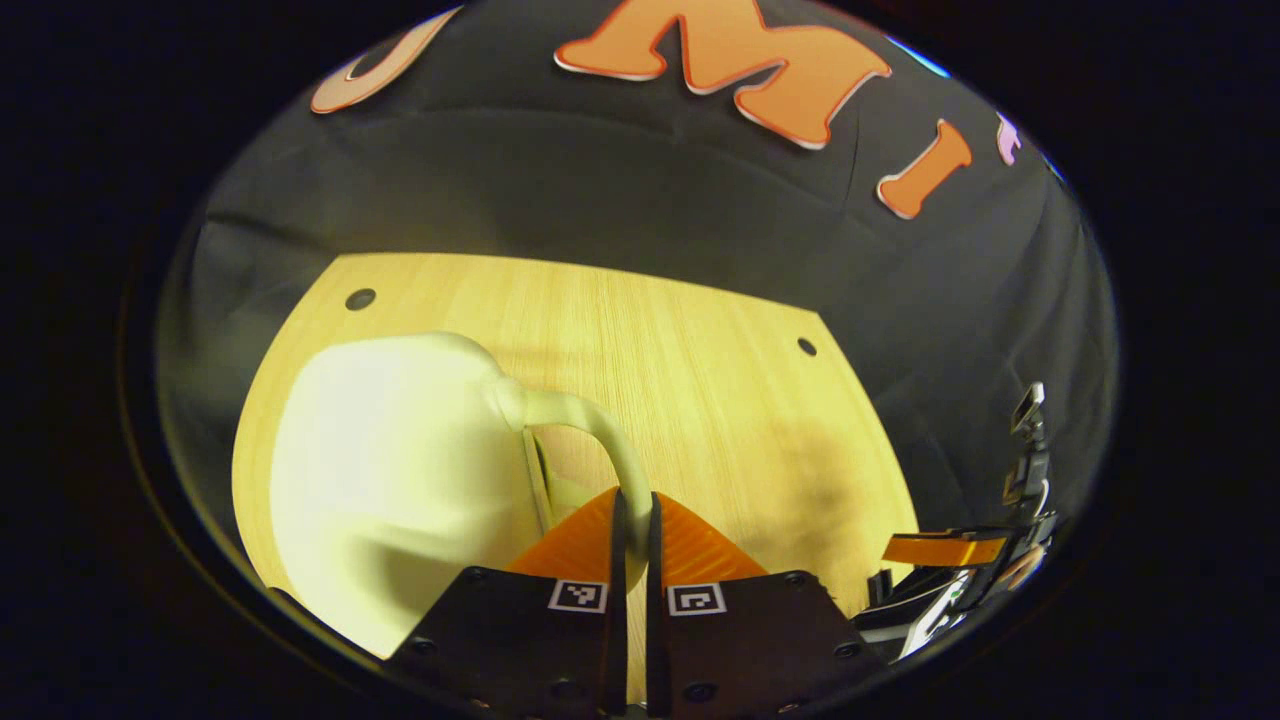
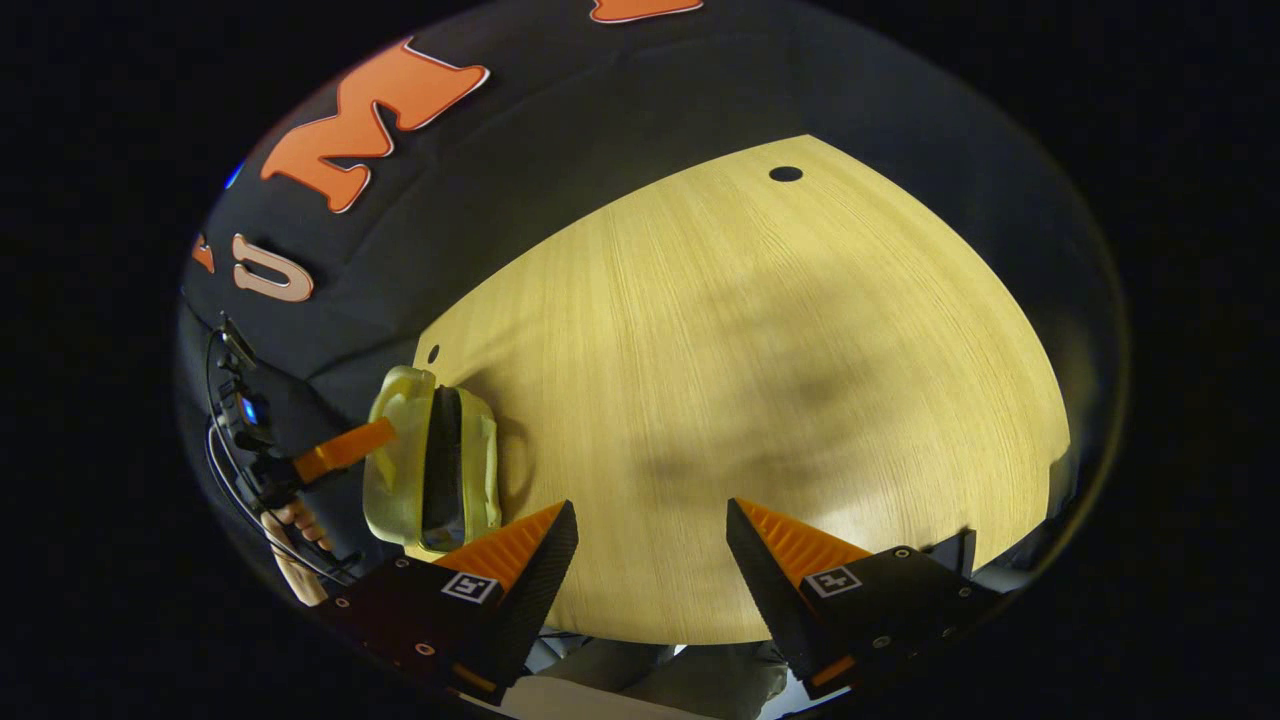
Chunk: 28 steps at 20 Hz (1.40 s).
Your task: First open the suitcase, pack the skin care products into it, and then close the suitcase.
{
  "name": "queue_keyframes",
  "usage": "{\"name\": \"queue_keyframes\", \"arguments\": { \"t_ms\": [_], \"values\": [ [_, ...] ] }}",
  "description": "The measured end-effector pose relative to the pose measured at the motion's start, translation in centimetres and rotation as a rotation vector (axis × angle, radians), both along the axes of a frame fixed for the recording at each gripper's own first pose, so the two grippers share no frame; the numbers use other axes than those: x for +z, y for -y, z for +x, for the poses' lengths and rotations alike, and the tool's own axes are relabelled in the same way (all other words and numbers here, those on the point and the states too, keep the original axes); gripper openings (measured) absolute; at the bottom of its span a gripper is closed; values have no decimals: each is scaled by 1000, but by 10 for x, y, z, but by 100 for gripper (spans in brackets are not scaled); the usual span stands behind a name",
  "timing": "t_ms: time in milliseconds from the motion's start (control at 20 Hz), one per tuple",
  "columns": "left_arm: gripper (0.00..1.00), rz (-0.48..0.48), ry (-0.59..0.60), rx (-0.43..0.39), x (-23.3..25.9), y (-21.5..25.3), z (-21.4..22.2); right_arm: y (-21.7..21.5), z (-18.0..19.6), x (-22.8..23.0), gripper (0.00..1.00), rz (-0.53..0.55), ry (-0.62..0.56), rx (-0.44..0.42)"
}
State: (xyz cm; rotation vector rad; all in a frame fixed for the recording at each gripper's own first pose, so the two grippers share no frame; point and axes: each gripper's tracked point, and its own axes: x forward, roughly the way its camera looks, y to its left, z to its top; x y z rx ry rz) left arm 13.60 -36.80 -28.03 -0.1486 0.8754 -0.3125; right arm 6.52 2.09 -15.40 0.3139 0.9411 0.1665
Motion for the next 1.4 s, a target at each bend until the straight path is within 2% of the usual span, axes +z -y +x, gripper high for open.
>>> {"name": "queue_keyframes", "arguments": {
  "t_ms": [150,250,350,450,550,700,750,900,950,1000,1050,1250,1400],
  "values": [
    [8,98,-47,-40,-45,27,4,13,-5,-9,96,-15,-9,-10],
    [8,164,-45,-55,-56,42,8,22,-8,-17,96,-45,-12,-9],
    [8,258,-24,-49,-53,47,13,34,-7,-24,96,-113,12,5],
    [8,325,24,-33,-33,50,23,37,-6,-25,96,-138,30,16],
    [7,311,37,-43,-13,59,28,33,1,-14,96,-122,58,18],
    [30,135,33,12,35,91,29,28,15,18,96,-131,155,35],
    [37,102,59,33,55,99,33,26,21,32,96,-144,205,46],
    [98,35,164,85,131,126,53,18,28,74,96,-180,338,75],
    [99,12,209,109,161,106,38,12,28,90,95,-182,373,79],
    [98,-4,252,118,182,106,32,6,28,104,96,-180,410,85],
    [98,-15,308,116,207,114,46,0,28,119,96,-178,449,85],
    [98,38,560,159,260,99,54,-15,26,172,95,-222,635,93],
    [98,64,739,197,306,83,50,-17,21,206,95,-255,785,48]
  ]
}}
